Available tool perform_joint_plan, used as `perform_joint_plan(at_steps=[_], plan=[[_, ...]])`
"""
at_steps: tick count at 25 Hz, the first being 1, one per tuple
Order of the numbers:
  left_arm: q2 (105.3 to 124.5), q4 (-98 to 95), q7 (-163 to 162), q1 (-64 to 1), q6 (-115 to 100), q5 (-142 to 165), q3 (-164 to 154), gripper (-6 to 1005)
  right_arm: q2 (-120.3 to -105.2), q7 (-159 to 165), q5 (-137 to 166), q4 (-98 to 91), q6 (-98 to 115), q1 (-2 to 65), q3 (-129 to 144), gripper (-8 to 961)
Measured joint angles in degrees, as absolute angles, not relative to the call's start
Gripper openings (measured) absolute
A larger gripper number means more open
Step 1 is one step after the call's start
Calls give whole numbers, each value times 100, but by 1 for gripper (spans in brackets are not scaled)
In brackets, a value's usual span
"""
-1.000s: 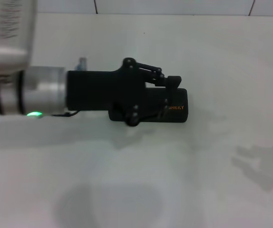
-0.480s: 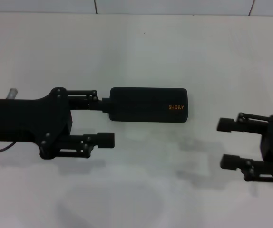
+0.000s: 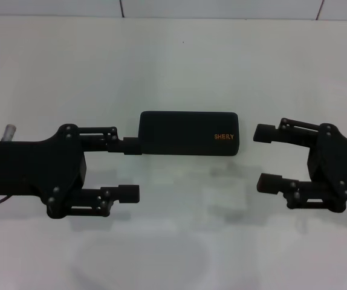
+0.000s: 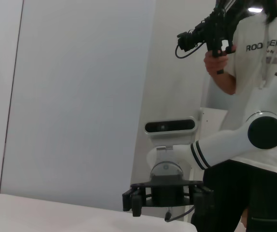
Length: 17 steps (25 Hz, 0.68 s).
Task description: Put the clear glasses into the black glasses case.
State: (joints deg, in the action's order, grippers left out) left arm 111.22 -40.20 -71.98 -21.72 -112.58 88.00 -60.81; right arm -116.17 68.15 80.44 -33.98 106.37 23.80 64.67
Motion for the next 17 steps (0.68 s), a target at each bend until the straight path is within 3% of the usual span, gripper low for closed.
perform_joint_plan(at_steps=[10, 17], plan=[[11120, -3985, -7152, -2162, -11246, 9057, -5985, 662, -11619, 6521, 7653, -3224, 10458, 2521, 6984, 856], [11136, -3980, -7106, -2162, -11239, 9100, -5981, 663, -11619, 6513, 7625, -3172, 10442, 2637, 7031, 856]])
